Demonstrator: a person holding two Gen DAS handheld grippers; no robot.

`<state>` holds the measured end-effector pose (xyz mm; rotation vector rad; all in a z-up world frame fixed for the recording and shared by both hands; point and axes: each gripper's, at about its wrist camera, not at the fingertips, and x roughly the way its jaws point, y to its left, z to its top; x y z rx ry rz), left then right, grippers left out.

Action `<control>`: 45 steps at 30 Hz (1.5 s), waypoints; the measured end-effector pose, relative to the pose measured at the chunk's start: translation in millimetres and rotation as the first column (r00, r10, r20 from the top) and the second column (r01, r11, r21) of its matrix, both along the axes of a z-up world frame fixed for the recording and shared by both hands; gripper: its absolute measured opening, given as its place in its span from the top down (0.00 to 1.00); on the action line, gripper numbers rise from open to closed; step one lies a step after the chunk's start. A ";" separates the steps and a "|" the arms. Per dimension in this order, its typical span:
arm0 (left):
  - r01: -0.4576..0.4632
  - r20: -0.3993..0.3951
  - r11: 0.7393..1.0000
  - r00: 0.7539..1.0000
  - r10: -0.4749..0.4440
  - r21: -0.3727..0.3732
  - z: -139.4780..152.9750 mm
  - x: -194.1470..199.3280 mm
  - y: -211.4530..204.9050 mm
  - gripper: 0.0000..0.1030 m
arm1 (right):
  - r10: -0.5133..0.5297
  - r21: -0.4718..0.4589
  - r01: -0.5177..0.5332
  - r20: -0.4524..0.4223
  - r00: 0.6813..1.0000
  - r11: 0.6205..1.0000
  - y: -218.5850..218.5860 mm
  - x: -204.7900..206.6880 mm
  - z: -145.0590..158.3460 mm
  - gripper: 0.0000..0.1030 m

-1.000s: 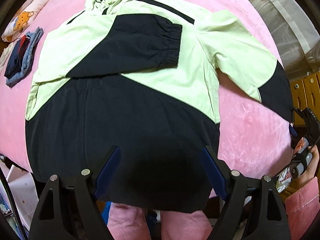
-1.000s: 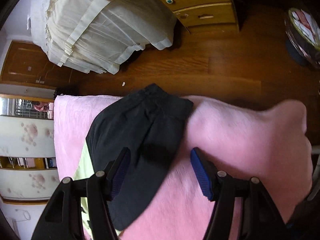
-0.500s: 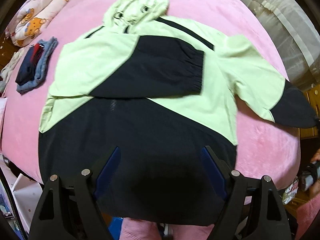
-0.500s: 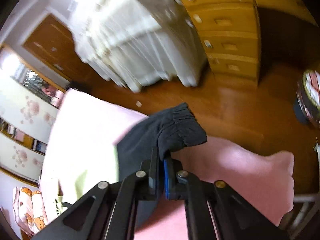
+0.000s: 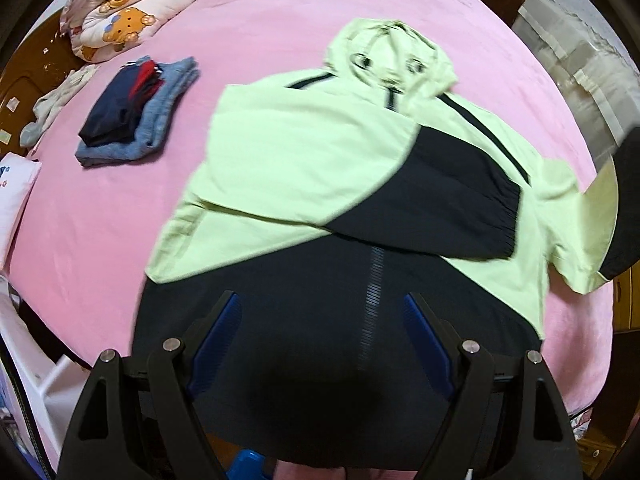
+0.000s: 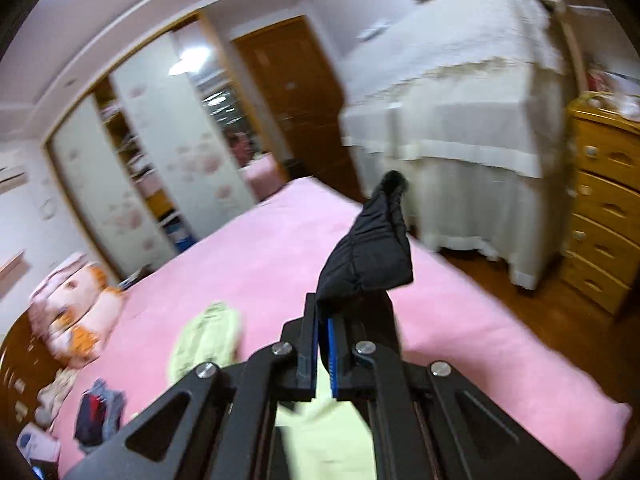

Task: Fold large clothes
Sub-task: 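Lay the black sleeve across the jacket body with the right gripper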

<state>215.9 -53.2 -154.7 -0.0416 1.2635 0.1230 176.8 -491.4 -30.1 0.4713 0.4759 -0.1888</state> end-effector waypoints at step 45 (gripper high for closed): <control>-0.230 -0.171 0.846 0.971 0.166 -0.481 -161.5 129.7 -36.4 0.31 | 0.422 0.209 -0.374 -0.581 0.695 0.903 153.3 -12.2 -205.1 0.51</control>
